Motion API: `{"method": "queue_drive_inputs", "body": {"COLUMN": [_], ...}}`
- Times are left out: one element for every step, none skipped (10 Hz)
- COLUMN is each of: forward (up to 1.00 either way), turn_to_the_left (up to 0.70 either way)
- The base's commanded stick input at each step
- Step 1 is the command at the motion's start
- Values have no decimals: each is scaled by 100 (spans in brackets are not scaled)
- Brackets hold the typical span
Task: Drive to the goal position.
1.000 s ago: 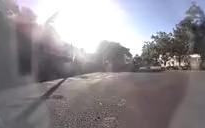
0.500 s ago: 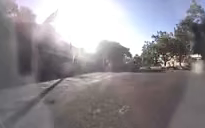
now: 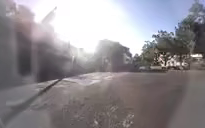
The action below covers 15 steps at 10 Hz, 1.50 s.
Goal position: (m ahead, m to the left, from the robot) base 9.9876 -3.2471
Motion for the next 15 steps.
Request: {"method": "queue_drive_inputs", "body": {"forward": [50, 50, 50, 50, 50, 50, 50, 50, 50, 50, 50, 50, 50, 50, 50], "turn_to_the_left": [0, 0, 0, 0, 0, 0, 0, 0, 0, 0, 0, 0, 0, 0, -27]}}
